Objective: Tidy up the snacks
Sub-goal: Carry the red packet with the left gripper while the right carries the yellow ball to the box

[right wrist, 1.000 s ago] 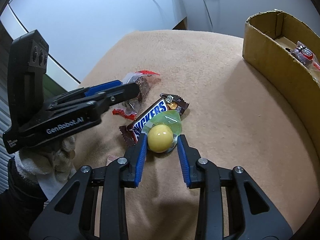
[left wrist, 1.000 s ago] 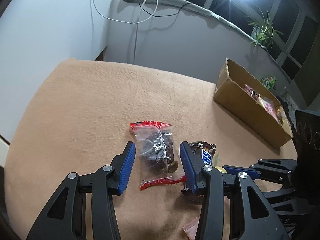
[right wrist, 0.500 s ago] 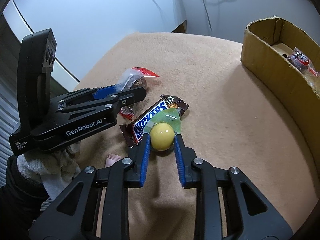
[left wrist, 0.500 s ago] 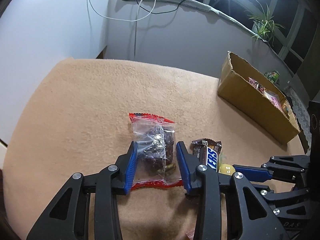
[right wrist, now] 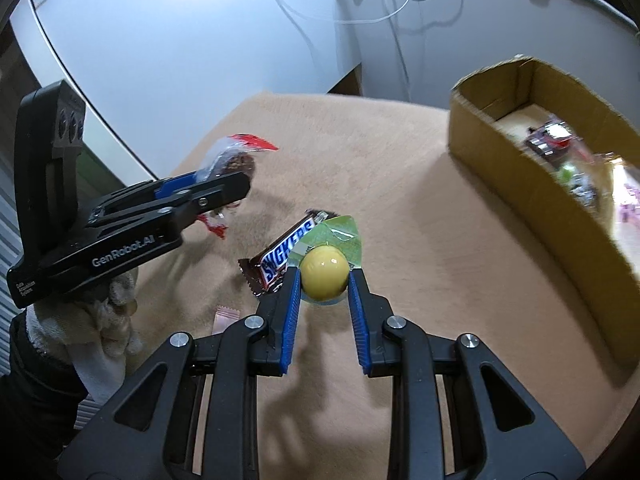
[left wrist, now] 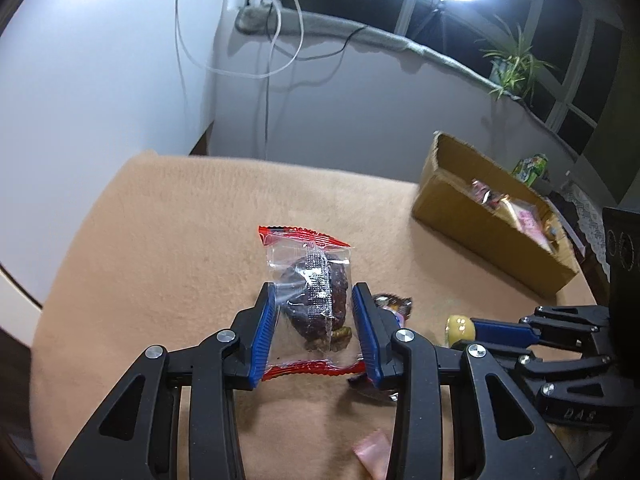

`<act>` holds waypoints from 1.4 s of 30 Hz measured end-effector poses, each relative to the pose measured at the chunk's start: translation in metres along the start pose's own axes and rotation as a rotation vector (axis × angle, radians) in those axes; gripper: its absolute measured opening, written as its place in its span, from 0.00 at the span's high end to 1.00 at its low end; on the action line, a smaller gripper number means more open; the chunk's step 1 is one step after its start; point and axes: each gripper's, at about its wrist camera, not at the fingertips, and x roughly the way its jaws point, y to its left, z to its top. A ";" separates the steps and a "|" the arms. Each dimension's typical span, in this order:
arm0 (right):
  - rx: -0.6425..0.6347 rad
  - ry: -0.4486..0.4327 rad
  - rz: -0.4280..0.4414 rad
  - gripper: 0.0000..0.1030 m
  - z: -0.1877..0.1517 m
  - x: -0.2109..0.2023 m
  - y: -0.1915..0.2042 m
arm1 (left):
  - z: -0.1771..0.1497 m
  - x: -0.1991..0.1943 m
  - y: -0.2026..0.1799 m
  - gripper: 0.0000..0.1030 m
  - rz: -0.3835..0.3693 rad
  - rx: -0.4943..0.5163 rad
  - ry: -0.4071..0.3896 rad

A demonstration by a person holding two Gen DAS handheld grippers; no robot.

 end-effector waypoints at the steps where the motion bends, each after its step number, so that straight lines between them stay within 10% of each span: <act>1: 0.001 -0.008 -0.005 0.76 0.000 -0.005 -0.002 | 0.002 -0.003 -0.003 0.65 -0.003 0.005 -0.009; 21: 0.093 -0.173 -0.162 0.76 0.010 -0.114 -0.088 | 0.044 -0.017 -0.073 0.65 -0.101 0.108 -0.096; 42: 0.148 -0.188 -0.276 0.76 0.059 -0.121 -0.169 | 0.097 0.040 -0.147 0.65 -0.180 0.187 -0.082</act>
